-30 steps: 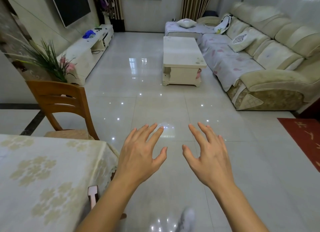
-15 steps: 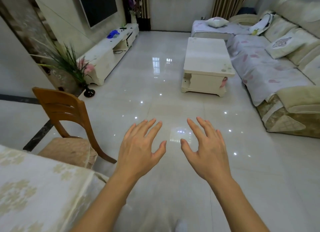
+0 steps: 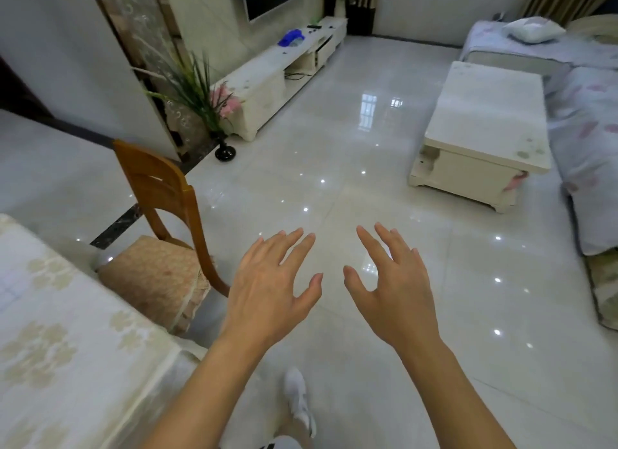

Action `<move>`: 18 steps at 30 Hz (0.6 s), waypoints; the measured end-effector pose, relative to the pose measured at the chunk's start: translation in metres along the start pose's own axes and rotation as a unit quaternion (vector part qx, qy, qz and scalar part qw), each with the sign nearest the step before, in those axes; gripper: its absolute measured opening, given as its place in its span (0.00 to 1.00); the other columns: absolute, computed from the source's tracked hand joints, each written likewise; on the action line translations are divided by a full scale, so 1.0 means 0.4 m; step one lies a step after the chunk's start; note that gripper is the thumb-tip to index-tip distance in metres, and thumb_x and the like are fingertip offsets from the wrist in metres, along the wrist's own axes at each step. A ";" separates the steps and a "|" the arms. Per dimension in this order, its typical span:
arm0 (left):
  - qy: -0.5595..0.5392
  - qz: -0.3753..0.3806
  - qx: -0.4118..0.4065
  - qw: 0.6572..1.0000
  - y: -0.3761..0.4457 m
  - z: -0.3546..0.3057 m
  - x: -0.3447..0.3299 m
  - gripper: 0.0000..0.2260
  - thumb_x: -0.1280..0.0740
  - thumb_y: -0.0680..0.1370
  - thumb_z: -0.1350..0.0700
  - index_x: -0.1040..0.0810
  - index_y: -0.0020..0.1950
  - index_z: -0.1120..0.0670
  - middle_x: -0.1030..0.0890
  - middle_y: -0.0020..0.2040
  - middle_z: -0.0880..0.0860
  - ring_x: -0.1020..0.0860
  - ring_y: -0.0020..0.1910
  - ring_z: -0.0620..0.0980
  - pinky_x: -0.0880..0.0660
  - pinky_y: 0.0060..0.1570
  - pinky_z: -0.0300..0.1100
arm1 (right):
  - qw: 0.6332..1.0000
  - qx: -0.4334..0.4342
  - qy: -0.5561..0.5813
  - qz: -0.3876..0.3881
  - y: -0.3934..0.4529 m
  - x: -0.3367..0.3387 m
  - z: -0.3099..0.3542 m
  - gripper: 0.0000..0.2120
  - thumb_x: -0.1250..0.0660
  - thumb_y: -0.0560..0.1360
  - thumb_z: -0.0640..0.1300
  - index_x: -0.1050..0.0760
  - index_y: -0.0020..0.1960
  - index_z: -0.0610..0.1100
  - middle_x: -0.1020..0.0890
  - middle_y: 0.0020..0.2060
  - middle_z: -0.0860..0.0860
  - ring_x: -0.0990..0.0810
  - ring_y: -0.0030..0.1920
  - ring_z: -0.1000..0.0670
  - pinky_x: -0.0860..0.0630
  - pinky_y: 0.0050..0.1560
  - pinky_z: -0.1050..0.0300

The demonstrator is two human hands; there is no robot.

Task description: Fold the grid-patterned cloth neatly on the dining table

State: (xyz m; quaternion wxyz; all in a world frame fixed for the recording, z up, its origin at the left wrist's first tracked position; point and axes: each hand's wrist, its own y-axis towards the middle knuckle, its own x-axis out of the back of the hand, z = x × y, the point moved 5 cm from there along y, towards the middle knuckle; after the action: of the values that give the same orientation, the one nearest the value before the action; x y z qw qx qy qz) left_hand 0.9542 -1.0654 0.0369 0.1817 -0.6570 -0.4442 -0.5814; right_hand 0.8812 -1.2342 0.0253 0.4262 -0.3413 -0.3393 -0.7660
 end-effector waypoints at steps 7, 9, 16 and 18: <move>0.023 0.000 -0.003 1.000 0.187 0.164 -0.069 0.28 0.44 0.78 0.37 0.30 0.74 0.48 0.27 0.73 0.51 0.29 0.72 0.54 0.33 0.71 0.58 | 0.999 0.035 -0.019 0.025 0.261 -0.138 0.036 0.29 0.37 0.77 0.60 0.37 0.76 0.56 0.35 0.76 0.52 0.40 0.77 0.48 0.45 0.77 0.43; 0.032 0.000 0.004 0.999 0.261 0.225 -0.082 0.28 0.45 0.78 0.36 0.30 0.75 0.48 0.28 0.74 0.51 0.30 0.73 0.55 0.34 0.71 0.57 | 0.998 0.033 -0.017 0.042 0.348 -0.179 0.051 0.29 0.37 0.78 0.60 0.39 0.77 0.57 0.38 0.77 0.54 0.43 0.78 0.49 0.49 0.78 0.46; 0.041 -0.002 0.028 0.999 0.503 0.406 -0.098 0.29 0.44 0.78 0.35 0.32 0.75 0.46 0.30 0.75 0.50 0.30 0.73 0.54 0.40 0.71 0.52 | 0.998 0.047 -0.016 0.039 0.622 -0.280 0.134 0.30 0.42 0.76 0.62 0.37 0.76 0.56 0.35 0.76 0.52 0.40 0.78 0.48 0.45 0.77 0.43; 0.034 0.002 0.030 0.999 0.567 0.446 -0.100 0.29 0.45 0.78 0.36 0.32 0.76 0.47 0.30 0.75 0.50 0.31 0.73 0.54 0.38 0.72 0.53 | 0.998 0.048 -0.015 0.035 0.685 -0.302 0.147 0.30 0.41 0.76 0.62 0.37 0.76 0.56 0.35 0.76 0.52 0.39 0.77 0.48 0.44 0.77 0.43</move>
State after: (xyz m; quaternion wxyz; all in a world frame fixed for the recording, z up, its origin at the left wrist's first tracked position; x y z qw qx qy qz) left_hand 1.2448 -1.0679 0.0167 0.2178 -0.6319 -0.4537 -0.5895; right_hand 1.1862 -1.2470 0.0217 0.4636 -0.3435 -0.3699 -0.7281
